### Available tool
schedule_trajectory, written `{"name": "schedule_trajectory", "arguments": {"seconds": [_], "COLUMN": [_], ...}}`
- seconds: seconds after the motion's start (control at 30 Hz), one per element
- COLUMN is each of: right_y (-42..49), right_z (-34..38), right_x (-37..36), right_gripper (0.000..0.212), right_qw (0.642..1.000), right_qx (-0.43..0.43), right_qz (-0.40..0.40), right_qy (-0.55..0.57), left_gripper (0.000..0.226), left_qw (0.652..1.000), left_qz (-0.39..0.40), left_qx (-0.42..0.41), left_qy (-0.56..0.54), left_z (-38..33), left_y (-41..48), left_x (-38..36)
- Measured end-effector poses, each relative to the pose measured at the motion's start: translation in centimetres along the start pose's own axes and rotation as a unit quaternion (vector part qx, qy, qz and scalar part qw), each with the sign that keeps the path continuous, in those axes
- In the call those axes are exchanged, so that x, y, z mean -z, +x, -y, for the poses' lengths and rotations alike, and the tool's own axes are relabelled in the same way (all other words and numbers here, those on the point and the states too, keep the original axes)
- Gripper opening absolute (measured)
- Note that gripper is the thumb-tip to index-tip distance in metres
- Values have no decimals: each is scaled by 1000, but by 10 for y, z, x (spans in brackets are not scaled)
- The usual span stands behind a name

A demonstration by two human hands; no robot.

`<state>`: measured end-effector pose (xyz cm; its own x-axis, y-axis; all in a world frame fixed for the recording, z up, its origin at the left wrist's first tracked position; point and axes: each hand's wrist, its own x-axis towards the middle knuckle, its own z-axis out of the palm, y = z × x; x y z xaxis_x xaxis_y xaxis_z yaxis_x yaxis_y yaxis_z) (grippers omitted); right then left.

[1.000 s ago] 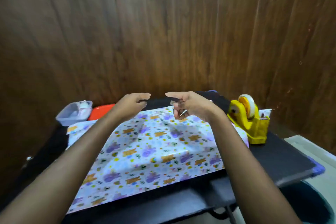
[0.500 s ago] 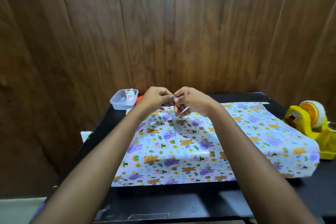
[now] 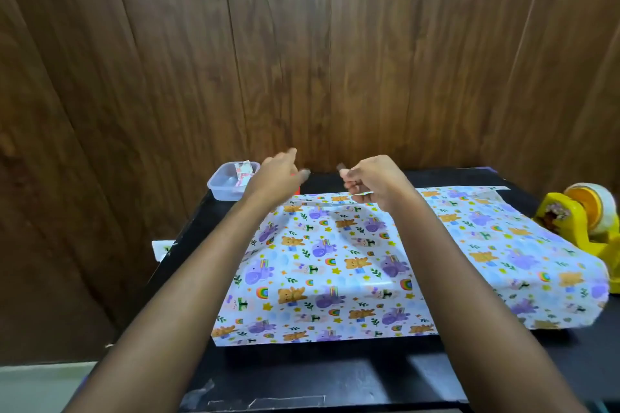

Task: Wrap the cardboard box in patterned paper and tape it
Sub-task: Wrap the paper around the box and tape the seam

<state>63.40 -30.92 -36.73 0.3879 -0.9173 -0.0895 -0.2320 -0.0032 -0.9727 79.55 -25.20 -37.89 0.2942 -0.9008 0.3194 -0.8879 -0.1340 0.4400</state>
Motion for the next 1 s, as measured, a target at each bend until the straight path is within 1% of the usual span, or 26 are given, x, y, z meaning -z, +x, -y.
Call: {"name": "schedule_trajectory", "arguments": {"seconds": [0.07, 0.13, 0.23, 0.3, 0.4, 0.53, 0.6, 0.67, 0.73, 0.8, 0.83, 0.9, 1.0], "right_y": [4, 8, 15, 19, 22, 22, 21, 22, 22, 21, 20, 17, 21], "right_z": [-3, -6, -12, -18, -25, -28, -28, -28, -25, -21, -19, -16, -9], "right_x": [7, 7, 4, 4, 3, 2, 2, 2, 1, -3, -9, -22, -41], "right_gripper": [22, 18, 15, 13, 10, 13, 8, 11, 10, 28, 31, 30, 32], "right_qw": [999, 999, 997, 996, 993, 989, 988, 987, 987, 990, 992, 990, 979], "right_qx": [-36, -53, -55, -62, -79, -91, -97, -104, -113, -125, -123, -109, -90], "right_qz": [-5, -6, -28, -41, -54, -73, -73, -78, -68, -32, -10, 23, 39], "right_qy": [5, 12, 49, 58, 67, 91, 98, 97, 91, 52, 5, -90, -181], "left_gripper": [58, 62, 56, 54, 56, 66, 70, 73, 75, 74, 74, 74, 74], "left_qw": [991, 975, 959, 950, 951, 957, 955, 950, 948, 950, 953, 957, 958], "left_qz": [84, 150, 218, 241, 228, 212, 210, 209, 211, 210, 204, 188, 172], "left_qx": [-57, -103, -106, -101, -88, -35, -8, 16, 38, 40, 37, 30, 26], "left_qy": [83, 129, 149, 173, 191, 196, 210, 230, 237, 226, 222, 221, 228], "left_z": [-3, -7, -6, -4, -2, -2, -4, -1, 6, 12, 14, 15, 16], "left_y": [-3, -5, -2, -3, -13, -22, -26, -31, -38, -43, -45, -47, -47], "left_x": [-14, -31, -42, -43, -47, -52, -51, -45, -37, -32, -31, -33, -35]}}
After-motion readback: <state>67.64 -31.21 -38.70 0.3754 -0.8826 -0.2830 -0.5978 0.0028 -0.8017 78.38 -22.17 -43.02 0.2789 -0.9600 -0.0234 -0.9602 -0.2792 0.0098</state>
